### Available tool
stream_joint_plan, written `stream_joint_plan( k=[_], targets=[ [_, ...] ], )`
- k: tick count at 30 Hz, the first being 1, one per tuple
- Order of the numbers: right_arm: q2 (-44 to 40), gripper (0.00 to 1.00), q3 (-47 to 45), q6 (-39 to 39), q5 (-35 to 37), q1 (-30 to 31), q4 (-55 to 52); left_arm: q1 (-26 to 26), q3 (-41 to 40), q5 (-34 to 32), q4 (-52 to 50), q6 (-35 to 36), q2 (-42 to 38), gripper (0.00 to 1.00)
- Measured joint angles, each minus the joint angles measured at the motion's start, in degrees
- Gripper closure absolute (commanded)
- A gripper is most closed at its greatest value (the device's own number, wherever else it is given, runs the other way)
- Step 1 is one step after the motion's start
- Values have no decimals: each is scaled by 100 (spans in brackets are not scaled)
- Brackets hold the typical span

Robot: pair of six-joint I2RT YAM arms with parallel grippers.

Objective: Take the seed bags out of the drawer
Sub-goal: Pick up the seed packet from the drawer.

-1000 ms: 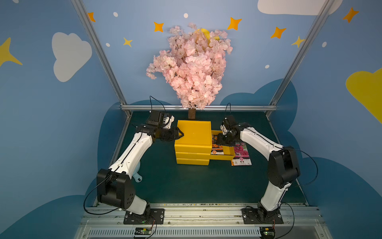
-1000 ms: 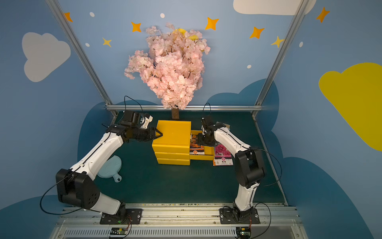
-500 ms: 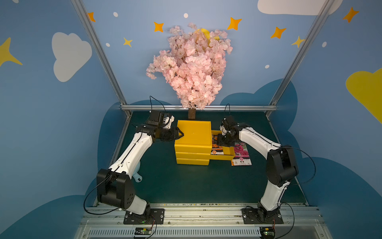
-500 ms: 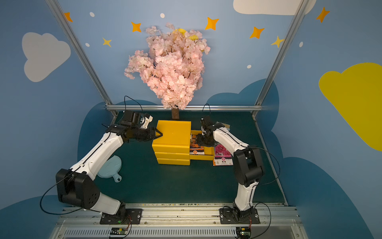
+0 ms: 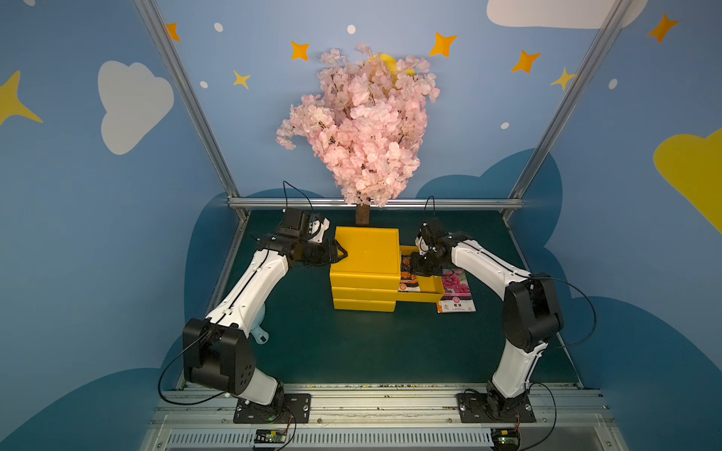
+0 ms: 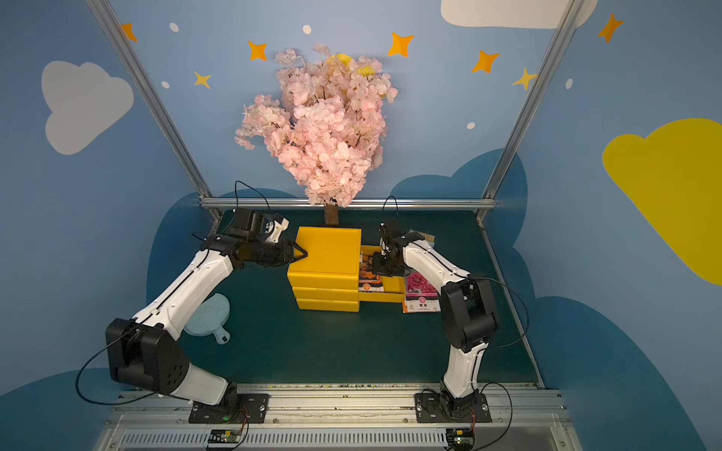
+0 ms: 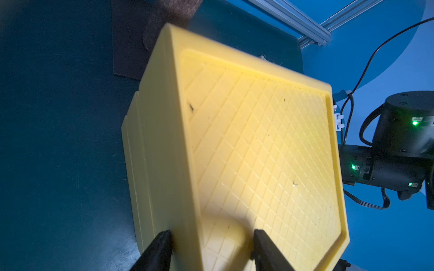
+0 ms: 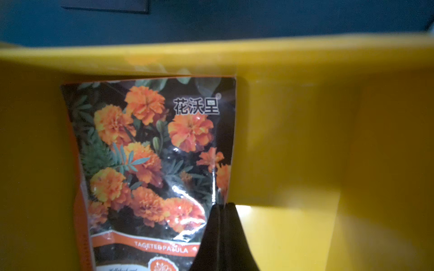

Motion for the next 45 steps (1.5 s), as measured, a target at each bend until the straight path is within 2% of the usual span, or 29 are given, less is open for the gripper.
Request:
stream_joint_plan(
  k=[9,19,30,45],
  targets=[
    [-323,100,-26,173,-496,-168,114,0,2,-2,-2,2,0,43],
    [-896,100,-28,92,-605,-400,11,0,2,-2,-2,0,0,43],
    [-994,100,-28,-120,-616,-514,-111,0,2,-2,-2,0,0,43],
    [-1128,100,-7,-17,-1115,-619,-96,0,13,-4,-26,0,2,43]
  ],
)
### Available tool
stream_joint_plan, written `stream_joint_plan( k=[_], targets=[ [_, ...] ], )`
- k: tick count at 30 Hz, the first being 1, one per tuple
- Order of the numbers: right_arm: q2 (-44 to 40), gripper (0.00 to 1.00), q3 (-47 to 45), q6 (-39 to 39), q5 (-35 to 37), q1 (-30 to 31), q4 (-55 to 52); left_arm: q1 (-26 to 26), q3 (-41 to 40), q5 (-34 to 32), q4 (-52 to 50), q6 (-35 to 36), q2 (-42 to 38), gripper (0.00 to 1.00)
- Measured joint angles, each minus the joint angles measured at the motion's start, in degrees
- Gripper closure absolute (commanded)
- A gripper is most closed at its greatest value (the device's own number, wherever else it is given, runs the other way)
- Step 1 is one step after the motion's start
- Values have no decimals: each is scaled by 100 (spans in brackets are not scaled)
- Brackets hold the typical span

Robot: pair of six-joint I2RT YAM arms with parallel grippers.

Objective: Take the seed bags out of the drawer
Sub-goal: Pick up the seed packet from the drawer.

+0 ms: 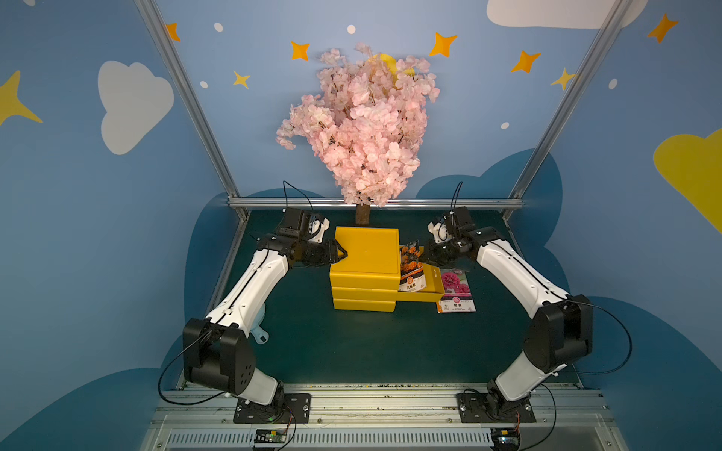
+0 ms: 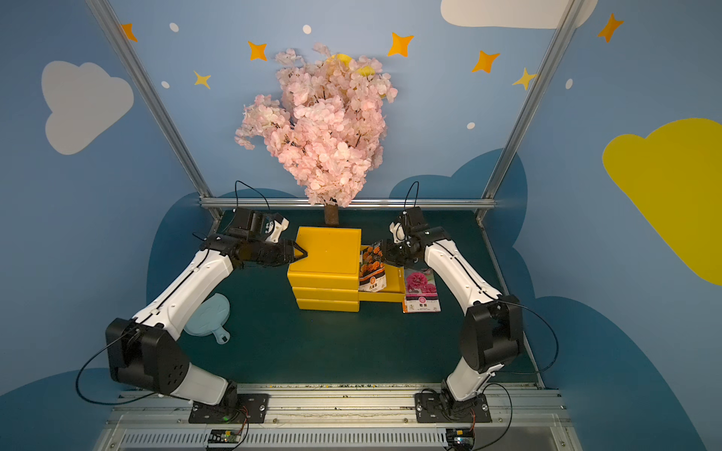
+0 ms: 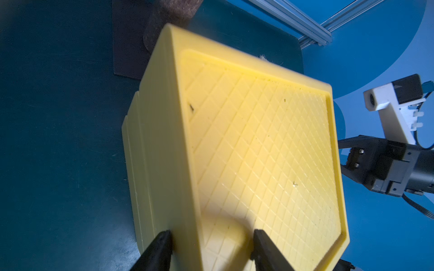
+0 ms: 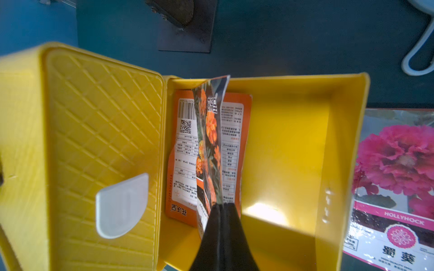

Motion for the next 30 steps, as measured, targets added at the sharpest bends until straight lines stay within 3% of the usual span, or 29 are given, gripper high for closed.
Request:
stream_joint_plan(
  k=[17,30],
  targets=[
    [-289,100,79,166,-444,-437,79,0,24,0,-26,-2,9,43],
    [-1725,100,-136,-446,-243,-1856,81,0,120,4,-118,2,66,43]
  ],
)
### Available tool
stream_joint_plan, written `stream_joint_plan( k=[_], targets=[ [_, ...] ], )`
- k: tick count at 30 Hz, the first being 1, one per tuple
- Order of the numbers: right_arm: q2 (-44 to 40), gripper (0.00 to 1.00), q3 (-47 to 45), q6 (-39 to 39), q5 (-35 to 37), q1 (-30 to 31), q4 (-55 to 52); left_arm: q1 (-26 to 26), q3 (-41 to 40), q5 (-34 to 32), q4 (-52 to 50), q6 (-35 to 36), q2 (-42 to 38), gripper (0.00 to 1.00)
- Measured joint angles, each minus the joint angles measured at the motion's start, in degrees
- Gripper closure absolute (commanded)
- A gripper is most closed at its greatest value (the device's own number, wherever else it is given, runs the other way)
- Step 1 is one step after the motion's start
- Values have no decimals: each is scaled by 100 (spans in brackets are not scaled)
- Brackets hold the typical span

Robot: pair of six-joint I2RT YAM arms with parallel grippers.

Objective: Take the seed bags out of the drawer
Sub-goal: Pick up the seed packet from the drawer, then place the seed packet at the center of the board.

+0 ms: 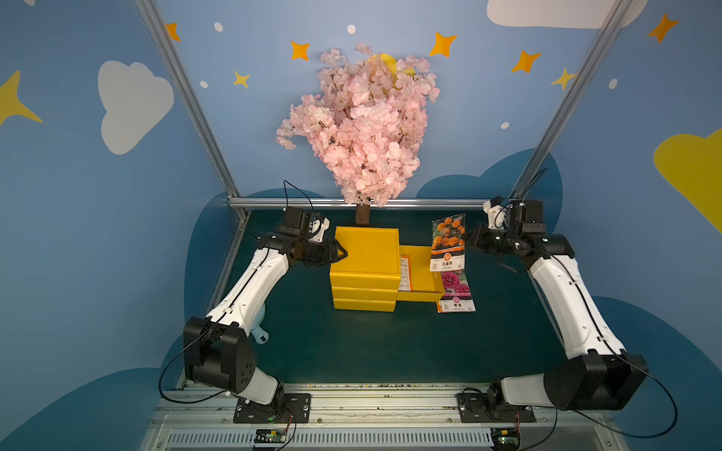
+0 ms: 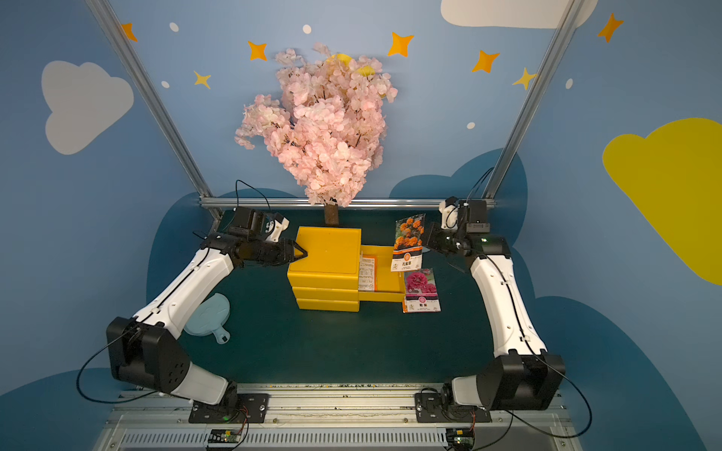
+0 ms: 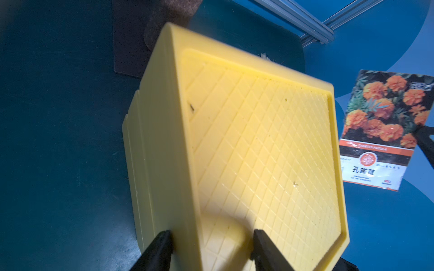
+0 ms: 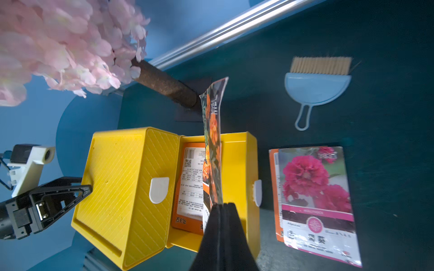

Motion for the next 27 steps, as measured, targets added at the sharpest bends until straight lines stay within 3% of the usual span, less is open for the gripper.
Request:
stream_joint_plan(
  k=[6,12,27],
  targets=[
    [-588,100,-398,-317,981,-553,-28,0,107,28,-107,15,68,43],
    [-350,100,-844,-619,1755,-608,-50,4,199,68,-166,61,146,43],
    [1169,100,-960,-861,949,-227,-330,13,203,90,-168,114,151,43]
  ],
)
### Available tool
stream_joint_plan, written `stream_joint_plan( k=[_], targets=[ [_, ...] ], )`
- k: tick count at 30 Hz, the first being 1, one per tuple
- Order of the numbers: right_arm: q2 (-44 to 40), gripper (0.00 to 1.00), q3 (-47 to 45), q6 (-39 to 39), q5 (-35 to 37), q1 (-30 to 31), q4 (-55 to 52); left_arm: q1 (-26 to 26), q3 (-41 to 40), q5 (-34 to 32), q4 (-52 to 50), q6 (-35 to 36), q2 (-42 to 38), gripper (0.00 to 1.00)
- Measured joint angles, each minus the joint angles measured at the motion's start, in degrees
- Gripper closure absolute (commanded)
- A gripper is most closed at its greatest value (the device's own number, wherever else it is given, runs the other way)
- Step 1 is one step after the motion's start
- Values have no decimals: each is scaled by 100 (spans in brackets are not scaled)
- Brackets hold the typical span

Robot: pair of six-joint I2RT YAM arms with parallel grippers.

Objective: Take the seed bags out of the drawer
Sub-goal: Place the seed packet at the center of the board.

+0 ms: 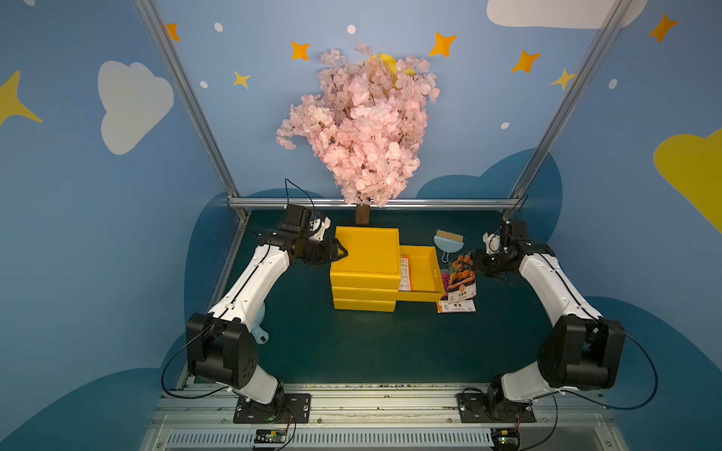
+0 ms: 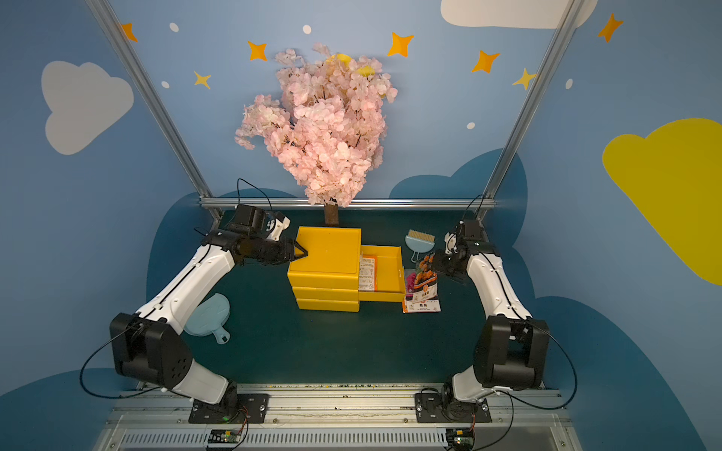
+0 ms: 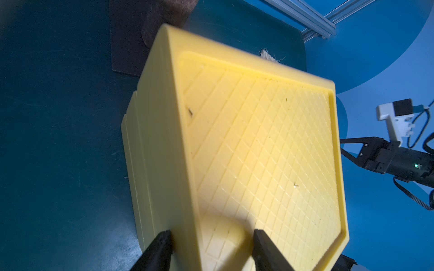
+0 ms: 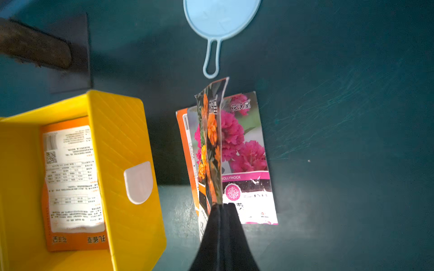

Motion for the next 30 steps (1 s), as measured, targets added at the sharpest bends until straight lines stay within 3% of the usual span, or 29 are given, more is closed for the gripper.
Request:
stream_joint_plan(
  k=[5,10,16,19,22,30],
  targets=[
    [772,100,422,-177,98,195,-372,2,0,7,0,0,0,43],
    [1032,100,511,-225,557,245,-588,2,0,9,0,13,0,43],
    [1064,71,682,-144,1217,245,-719,2,0,11,0,20,0,43],
    [1045,65,743,-81,1427,269,-730,2,0,9,0,22,0,43],
    [953,65,776,-46,1554,409,-728,2,-2,9,2,24,0,43],
    [-83,65,734,367,824,918,-448,2,-17,7,20,26,-2,43]
  ],
)
